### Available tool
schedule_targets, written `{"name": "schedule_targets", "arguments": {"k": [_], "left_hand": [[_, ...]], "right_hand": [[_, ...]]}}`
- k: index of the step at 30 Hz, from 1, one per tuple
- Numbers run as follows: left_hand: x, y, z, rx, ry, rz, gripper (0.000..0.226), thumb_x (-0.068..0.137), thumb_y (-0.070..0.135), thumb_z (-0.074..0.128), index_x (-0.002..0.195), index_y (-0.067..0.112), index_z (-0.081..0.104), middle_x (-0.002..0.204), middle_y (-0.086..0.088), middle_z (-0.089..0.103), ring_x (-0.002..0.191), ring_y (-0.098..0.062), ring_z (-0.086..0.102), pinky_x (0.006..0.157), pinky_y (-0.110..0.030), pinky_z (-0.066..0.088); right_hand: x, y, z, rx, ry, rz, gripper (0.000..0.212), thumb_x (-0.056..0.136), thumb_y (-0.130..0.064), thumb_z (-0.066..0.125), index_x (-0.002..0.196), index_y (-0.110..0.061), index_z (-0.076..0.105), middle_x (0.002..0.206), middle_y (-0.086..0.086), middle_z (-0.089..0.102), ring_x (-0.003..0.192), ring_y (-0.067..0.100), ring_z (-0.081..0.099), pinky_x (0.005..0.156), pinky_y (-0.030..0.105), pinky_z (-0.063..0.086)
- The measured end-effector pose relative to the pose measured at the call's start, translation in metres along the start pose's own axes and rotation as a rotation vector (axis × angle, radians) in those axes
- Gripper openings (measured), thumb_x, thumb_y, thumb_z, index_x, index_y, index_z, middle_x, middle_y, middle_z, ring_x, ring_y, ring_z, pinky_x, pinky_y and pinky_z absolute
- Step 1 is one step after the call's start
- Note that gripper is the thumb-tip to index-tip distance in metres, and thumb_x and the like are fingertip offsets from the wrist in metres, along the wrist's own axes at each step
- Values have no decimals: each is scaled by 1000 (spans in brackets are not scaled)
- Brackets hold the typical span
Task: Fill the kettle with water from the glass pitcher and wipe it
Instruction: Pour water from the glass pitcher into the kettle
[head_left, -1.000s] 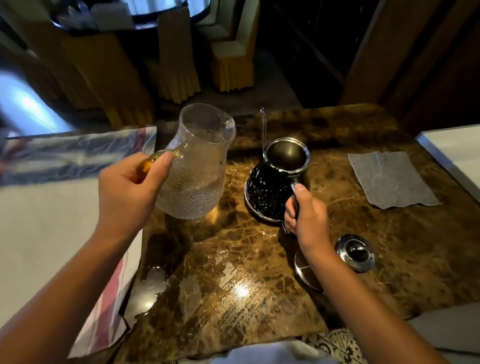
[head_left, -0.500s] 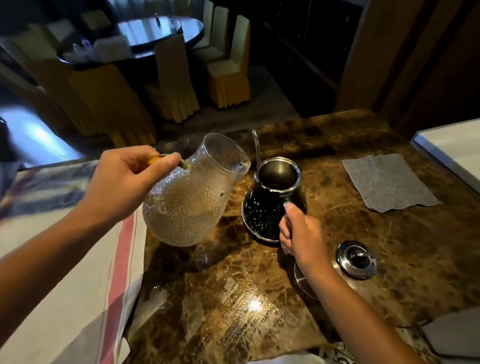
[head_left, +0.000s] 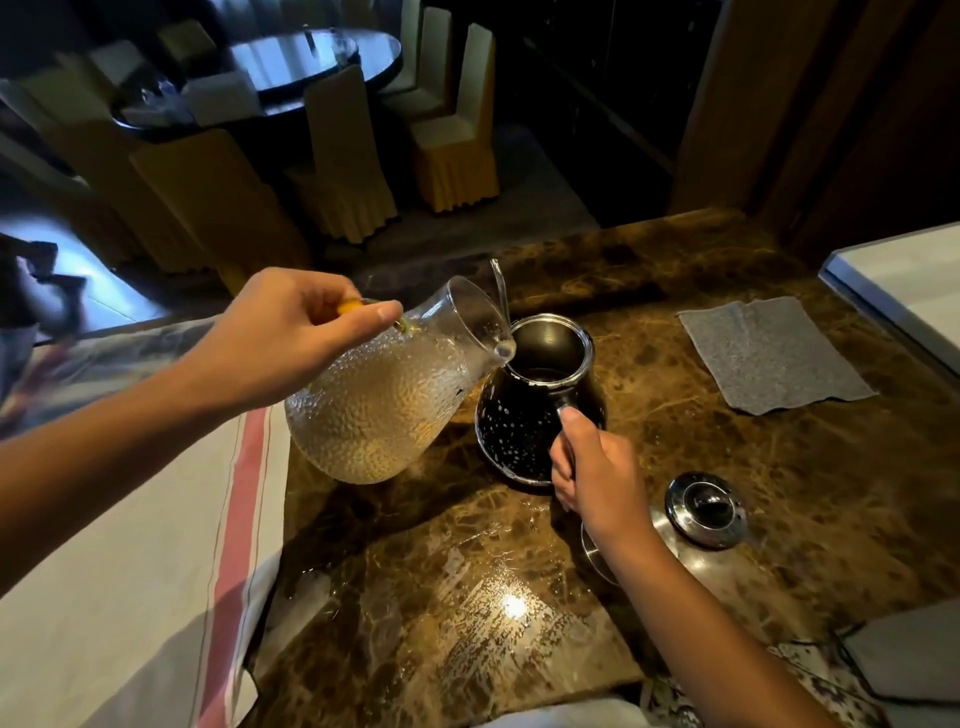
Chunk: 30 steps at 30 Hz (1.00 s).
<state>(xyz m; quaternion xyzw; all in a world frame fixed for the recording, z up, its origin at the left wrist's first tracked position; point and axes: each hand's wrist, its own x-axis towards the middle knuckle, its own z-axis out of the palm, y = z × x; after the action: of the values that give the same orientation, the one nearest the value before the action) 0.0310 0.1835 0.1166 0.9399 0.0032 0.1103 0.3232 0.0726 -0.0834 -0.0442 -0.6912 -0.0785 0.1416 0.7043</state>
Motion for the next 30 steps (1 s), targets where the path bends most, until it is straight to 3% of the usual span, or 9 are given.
{"name": "schedule_targets", "arguments": {"k": [12,18,24,28,30], "left_hand": [[14,4,1,38,-142,3,56,83,62,60,72,8,65,54,-1,50,46,-7,48,46,-14,40],[25,1,-11,23,-473,-107,59,85,67,54,75,9,60,53,4,47,46,-12,47,48,-25,43],[34,9,-16,27,-574,-162,60,85,70,50,74,11,59,54,-1,44,46,-19,43,48,-28,43],[47,19,-21,73,-658,-213,73,85,70,48,87,-2,60,57,-4,42,47,-18,41,47,-25,42],[55,24,-25,51,-712,-238,68,87,68,49,79,0,52,62,-10,38,51,-21,35,50,-33,38]], "right_hand": [[0,-2,0,8,8,-20,74,87,-64,48,55,2,36,49,8,34,44,15,33,47,28,27],[0,-2,0,-10,7,-25,75,89,-64,46,56,3,35,51,13,34,45,19,31,48,31,26],[0,0,-1,0,1,3,68,88,-65,48,52,-9,40,46,4,34,42,16,31,48,30,25],[1,2,-2,-7,11,2,64,88,-66,48,51,-14,44,46,3,35,43,16,33,47,29,27],[1,2,-1,-14,10,-2,63,89,-66,47,51,-16,43,46,3,35,43,16,34,47,29,27]]}}
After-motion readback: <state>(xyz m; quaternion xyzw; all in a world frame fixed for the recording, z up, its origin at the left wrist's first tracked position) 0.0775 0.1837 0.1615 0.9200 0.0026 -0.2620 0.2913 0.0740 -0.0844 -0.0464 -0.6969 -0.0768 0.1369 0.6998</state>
